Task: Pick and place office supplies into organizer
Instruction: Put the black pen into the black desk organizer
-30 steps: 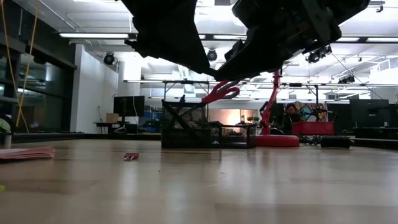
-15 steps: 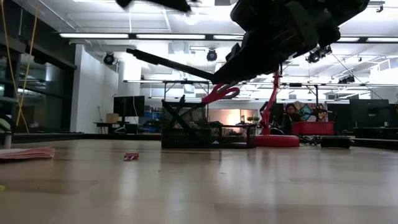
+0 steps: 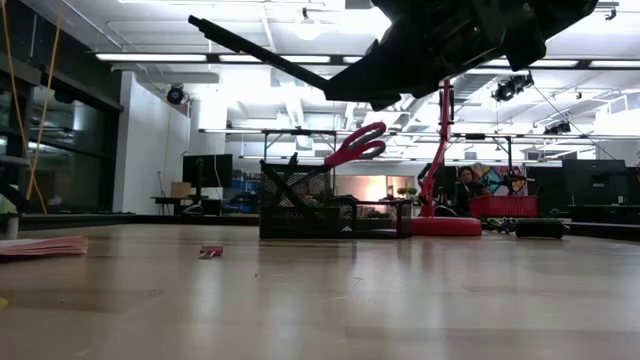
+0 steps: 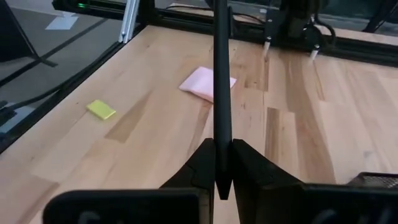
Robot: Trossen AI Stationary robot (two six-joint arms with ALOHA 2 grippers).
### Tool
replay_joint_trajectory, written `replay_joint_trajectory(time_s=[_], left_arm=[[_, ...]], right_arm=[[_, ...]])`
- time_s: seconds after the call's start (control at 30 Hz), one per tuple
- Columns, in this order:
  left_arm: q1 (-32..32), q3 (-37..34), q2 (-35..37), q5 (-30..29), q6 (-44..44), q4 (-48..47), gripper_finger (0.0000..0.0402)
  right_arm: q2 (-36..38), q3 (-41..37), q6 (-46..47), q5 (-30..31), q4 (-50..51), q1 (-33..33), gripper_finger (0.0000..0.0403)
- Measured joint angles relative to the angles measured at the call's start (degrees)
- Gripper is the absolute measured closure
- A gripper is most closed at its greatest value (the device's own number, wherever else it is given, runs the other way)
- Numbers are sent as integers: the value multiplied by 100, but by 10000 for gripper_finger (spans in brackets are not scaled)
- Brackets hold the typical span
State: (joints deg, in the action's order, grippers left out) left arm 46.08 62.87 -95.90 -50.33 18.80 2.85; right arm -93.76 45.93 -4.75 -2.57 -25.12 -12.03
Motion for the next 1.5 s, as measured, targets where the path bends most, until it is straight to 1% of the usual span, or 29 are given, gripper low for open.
replay_joint_trajectory(time_s=[0.07, 0.17, 0.23, 0.3, 0.37, 0.47, 0.53, 0.67, 0.8, 0.93, 1.13, 1.23, 1.3, 1.4, 1.5], left_arm=[[232, -506, 0, 193, -685, 1354, 307], [407, -1395, 0, 483, -1614, 3429, 322], [429, -1972, 0, 407, -1928, 4600, 332], [420, -2494, 1, 370, -2012, 5414, 340], [420, -2948, 14, 101, -2259, 6191, 348], [418, -3473, 39, -199, -2812, 7339, 358], [421, -3725, 39, -341, -3153, 7828, 364], [315, -4001, 39, -1005, -3352, 8322, 370], [71, -4027, 33, -1449, -3431, 8282, 354], [-248, -3959, 59, -1524, -2973, 8322, 334], [-556, -3975, 70, -1461, -3040, 8229, 330], [-653, -3972, 70, -1692, -2987, 8232, 330], [-689, -3965, 70, -2069, -2755, 8255, 330], [-716, -3960, 70, -2282, -2477, 8180, 330], [-721, -3958, 68, -2351, -1560, 7762, 330]], right_arm=[[0, 0, -9, 2, -79, 0, 387], [0, 2, -16, 0, -217, 0, 387], [0, 2, -20, 0, -361, -12, 387], [0, 2, -48, 1, -454, -23, 387], [0, 2, -81, 2, -541, -46, 387], [0, 2, -196, 158, -623, -89, 387], [0, 2, -295, 347, -765, -131, 387], [0, 2, -446, 448, -1049, -238, 387], [0, 2, -475, 441, -1212, -312, 387], [0, 2, -518, 426, -1235, -355, 387], [-2, 2, -582, 411, -1286, -376, 387], [0, 2, -582, 362, -1294, -376, 387], [0, 2, -582, 336, -1294, -376, 387], [-2, 2, -582, 327, -1292, -376, 387], [-2, 2, -612, 310, -1292, -376, 387]])
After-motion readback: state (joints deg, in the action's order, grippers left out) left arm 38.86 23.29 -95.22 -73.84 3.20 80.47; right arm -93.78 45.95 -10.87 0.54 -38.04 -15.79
